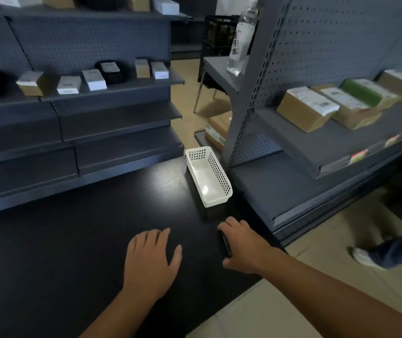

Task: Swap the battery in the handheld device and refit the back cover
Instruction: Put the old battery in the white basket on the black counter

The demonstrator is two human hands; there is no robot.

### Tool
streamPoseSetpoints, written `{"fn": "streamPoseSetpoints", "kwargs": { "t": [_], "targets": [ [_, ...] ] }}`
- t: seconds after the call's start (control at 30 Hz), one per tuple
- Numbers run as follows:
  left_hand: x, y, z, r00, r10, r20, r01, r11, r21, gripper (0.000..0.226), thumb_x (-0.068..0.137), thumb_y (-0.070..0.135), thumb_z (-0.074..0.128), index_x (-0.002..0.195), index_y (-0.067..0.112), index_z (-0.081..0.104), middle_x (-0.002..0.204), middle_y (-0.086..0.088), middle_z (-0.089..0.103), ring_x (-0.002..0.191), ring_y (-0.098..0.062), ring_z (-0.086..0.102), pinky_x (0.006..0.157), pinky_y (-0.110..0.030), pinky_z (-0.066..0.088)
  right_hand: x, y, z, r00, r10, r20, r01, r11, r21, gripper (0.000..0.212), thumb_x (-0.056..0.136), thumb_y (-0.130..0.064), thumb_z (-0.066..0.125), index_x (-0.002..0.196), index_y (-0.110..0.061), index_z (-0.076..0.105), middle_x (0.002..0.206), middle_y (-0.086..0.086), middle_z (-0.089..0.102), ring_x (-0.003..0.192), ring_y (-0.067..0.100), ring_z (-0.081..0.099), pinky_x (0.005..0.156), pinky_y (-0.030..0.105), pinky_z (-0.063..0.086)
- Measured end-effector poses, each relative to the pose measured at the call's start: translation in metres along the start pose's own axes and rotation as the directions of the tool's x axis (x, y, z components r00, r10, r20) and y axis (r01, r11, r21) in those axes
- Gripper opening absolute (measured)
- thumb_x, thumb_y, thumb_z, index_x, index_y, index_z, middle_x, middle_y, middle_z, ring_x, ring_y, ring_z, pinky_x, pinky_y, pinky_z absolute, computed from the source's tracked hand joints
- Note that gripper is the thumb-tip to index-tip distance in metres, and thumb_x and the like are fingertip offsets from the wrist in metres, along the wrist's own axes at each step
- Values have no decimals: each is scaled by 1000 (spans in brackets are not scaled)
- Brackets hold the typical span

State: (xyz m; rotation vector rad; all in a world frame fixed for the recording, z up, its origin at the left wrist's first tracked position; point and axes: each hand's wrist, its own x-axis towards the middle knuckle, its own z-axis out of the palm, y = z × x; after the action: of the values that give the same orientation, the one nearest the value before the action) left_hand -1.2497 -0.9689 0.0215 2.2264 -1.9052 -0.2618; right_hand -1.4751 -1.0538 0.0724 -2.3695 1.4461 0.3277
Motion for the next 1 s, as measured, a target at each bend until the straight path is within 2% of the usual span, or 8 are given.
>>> {"fn": "streamPoseSetpoints", "kwargs": {
  "t": [0.17, 0.3, 0.43, 0.57, 0.67, 0.77, 0.93, 1.0],
  "targets": [
    [37, 16, 16, 998, -54, 28, 54, 999, 5, 63, 98, 59, 49, 146, 20, 59, 135, -2, 68, 129, -25, 58, 115, -45, 42, 55, 51, -14, 992, -38, 122, 51, 994, -100, 74, 76, -39, 85, 137, -20, 46, 131, 1, 45, 119, 28, 46, 95, 42, 51],
    [59, 26, 22, 993, -102, 51, 100, 994, 36, 63, 99, 58, 47, 147, 19, 58, 136, -2, 67, 130, -25, 58, 116, -45, 43, 124, 78, -27, 994, -70, 80, 77, 994, -81, 76, 75, -38, 86, 137, -16, 48, 135, 3, 47, 122, 29, 46, 95, 45, 53],
    [78, 34, 25, 986, -157, 55, 152, 985, 83, 62, 98, 55, 50, 148, 18, 57, 140, -4, 65, 132, -26, 56, 117, -47, 42, 209, 86, -35, 991, -127, 38, 128, 991, -42, 75, 73, -34, 88, 134, -11, 51, 131, 8, 49, 121, 34, 49, 96, 47, 52],
    [89, 39, 36, 967, -249, 49, 244, 965, 94, 61, 99, 55, 47, 147, 17, 57, 138, -3, 65, 130, -26, 56, 116, -46, 42, 273, 83, -19, 980, -172, 96, 178, 983, -54, 66, 75, -31, 87, 127, -8, 52, 126, 10, 47, 119, 36, 50, 92, 43, 50],
    [91, 35, 45, 955, -287, 70, 280, 956, 91, 61, 99, 55, 44, 146, 18, 57, 138, -3, 65, 130, -25, 56, 116, -46, 43, 292, 82, 1, 978, -149, 146, 162, 983, -82, 58, 78, -29, 81, 123, -8, 51, 124, 9, 45, 118, 35, 49, 85, 40, 48],
    [91, 30, 52, 945, -315, 83, 309, 948, 78, 60, 100, 56, 44, 145, 19, 58, 138, -2, 65, 130, -23, 56, 117, -45, 43, 299, 86, 17, 966, -176, 191, 208, 965, -158, 47, 87, -31, 71, 123, -6, 54, 125, 11, 46, 116, 34, 50, 86, 36, 41],
    [87, 24, 54, 935, -332, 127, 322, 942, 94, 58, 101, 54, 43, 143, 18, 60, 138, -2, 65, 130, -24, 57, 115, -46, 44, 292, 86, 18, 966, -157, 205, 186, 974, -127, 43, 90, -26, 69, 125, -6, 54, 125, 14, 47, 118, 36, 50, 91, 43, 49],
    [82, 22, 48, 935, -332, 128, 321, 942, 100, 58, 101, 53, 45, 142, 17, 61, 137, -3, 66, 129, -25, 57, 115, -46, 44, 277, 84, 6, 983, -173, 58, 176, 983, -56, 48, 89, -24, 72, 130, -7, 56, 127, 13, 51, 121, 33, 49, 92, 44, 51]
  ]
}}
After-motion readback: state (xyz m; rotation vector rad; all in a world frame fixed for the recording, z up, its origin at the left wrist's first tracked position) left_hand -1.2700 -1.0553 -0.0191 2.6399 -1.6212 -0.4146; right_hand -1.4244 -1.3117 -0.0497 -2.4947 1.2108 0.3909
